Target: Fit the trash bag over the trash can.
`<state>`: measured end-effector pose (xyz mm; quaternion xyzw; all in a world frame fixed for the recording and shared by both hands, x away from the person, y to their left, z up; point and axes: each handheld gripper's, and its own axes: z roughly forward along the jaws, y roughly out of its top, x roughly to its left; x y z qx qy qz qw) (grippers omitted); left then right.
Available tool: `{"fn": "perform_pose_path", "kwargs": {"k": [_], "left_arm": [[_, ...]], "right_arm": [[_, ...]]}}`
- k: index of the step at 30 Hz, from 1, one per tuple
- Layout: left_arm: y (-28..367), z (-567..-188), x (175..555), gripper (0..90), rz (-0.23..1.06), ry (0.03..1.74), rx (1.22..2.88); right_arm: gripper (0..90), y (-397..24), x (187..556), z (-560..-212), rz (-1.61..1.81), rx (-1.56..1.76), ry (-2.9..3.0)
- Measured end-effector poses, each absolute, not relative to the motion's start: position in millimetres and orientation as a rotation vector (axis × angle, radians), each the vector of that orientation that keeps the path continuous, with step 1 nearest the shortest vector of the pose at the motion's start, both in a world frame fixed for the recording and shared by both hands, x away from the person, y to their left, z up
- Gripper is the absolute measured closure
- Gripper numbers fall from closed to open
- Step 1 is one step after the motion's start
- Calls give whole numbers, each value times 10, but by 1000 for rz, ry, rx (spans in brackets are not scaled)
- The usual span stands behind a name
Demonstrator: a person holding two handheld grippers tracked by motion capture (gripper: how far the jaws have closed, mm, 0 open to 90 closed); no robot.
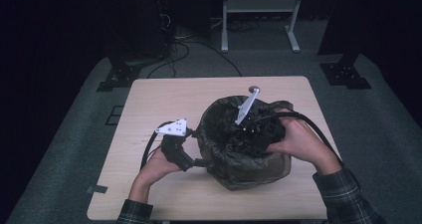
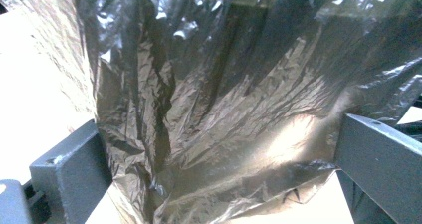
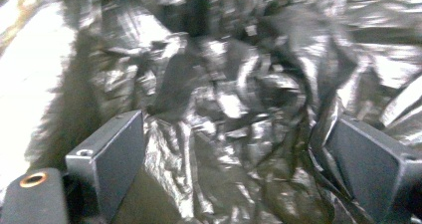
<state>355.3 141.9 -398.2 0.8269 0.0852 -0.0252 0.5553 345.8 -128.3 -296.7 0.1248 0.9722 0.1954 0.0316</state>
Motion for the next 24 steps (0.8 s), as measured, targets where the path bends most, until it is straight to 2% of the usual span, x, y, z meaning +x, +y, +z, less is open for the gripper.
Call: {"fn": "perform_pose_path", "kwargs": {"k": [5,13,17,24], "left_arm": [[1408,-3984,3552,0,-65,198,1956],[1416,-3987,3558,0,-71,202,1954],[1406,-3990,3556,0,-71,200,1952],[1407,-3986,3556,0,-72,194,1959]], "right_arm": [[96,-1323,3386,-2978,620,387,2982],[96,-1639,3500,-2731,720,493,2870],[96,-1664,3450,-2651,802,475,2859],[96,-1390,3549,-2902,689,441,2952]]}}
